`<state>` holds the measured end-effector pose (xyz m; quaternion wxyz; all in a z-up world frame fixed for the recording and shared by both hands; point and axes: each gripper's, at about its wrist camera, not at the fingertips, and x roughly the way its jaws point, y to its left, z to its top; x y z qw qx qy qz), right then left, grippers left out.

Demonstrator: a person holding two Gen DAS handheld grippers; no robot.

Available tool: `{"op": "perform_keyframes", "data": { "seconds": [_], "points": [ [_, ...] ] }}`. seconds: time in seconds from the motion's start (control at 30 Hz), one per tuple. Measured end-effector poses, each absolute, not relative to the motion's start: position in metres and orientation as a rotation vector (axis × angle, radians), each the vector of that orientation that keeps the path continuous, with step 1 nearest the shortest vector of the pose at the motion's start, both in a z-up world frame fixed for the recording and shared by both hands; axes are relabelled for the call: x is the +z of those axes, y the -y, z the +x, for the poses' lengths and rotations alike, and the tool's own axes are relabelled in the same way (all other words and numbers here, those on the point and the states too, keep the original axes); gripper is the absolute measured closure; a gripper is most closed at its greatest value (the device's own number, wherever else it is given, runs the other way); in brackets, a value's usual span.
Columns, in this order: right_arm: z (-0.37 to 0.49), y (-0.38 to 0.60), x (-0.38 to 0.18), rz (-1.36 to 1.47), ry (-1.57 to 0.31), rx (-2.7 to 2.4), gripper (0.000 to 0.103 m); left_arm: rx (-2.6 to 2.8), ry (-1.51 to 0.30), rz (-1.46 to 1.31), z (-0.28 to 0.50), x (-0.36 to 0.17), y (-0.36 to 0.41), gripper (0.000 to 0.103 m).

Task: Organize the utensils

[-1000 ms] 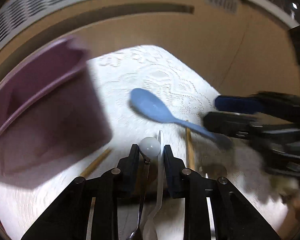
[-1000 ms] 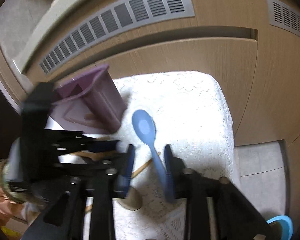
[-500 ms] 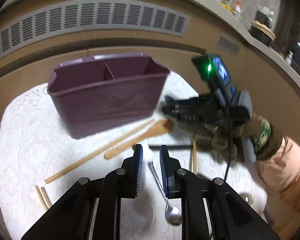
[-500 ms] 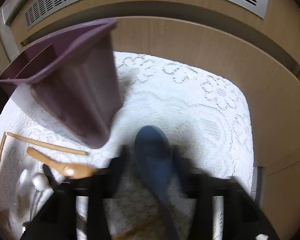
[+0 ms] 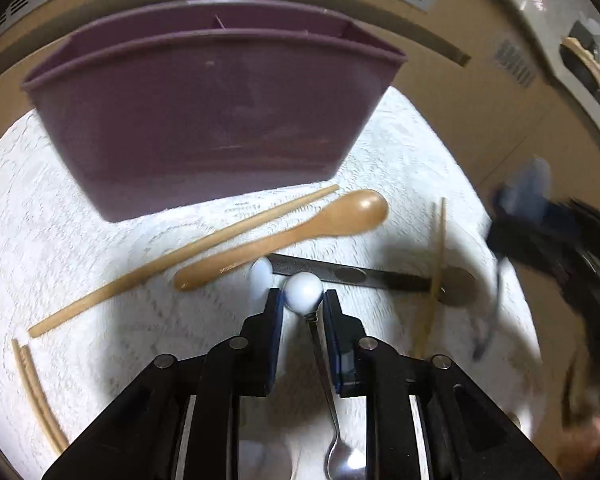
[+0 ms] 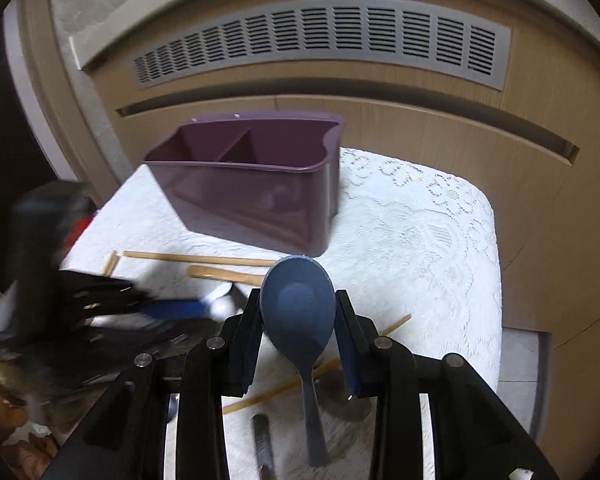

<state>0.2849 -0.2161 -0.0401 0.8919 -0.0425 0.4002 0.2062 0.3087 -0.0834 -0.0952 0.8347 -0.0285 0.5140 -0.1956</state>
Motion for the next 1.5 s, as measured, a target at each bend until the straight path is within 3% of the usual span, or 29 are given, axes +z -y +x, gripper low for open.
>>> {"op": "perform_keyframes", "data": {
  "seconds": [0.2, 0.37, 0.63, 0.77, 0.9, 1.07, 1.23, 1.5],
  "points": [
    [0.264, 0.22, -0.042, -0.055, -0.825, 0.444, 0.071, -0.348, -1.004, 0.127, 0.297, -0.093, 0.115, 0.081],
    [0.249, 0.224, -0.036, -0.034, -0.802, 0.442, 0.071, -0.363, -0.931, 0.03, 0.268, -0.083, 0.096, 0.081],
    [0.212, 0.224, -0.006, -0.04, -0.721, 0.452, 0.071, -0.352, -0.593, -0.048, 0.205, 0.015, 0.045, 0.081],
    [0.2, 0.22, 0.042, -0.044, -0.603, 0.465, 0.071, -0.344, -0.42, -0.014, 0.193, 0.082, 0.033, 0.081],
    [0.206, 0.21, 0.127, -0.087, -0.41, 0.45, 0.071, -0.3, -0.266, 0.062, 0.215, 0.158, 0.024, 0.081],
    [0.248, 0.193, 0.196, -0.088, -0.288, 0.428, 0.071, -0.242, -0.19, 0.092, 0.245, 0.215, 0.011, 0.081],
    [0.298, 0.182, 0.203, -0.069, -0.285, 0.418, 0.071, -0.221, -0.183, 0.091, 0.275, 0.219, 0.004, 0.081],
    [0.368, 0.169, 0.119, -0.04, -0.439, 0.416, 0.071, -0.253, -0.346, 0.027, 0.342, 0.135, 0.0, 0.081]
  ]
}}
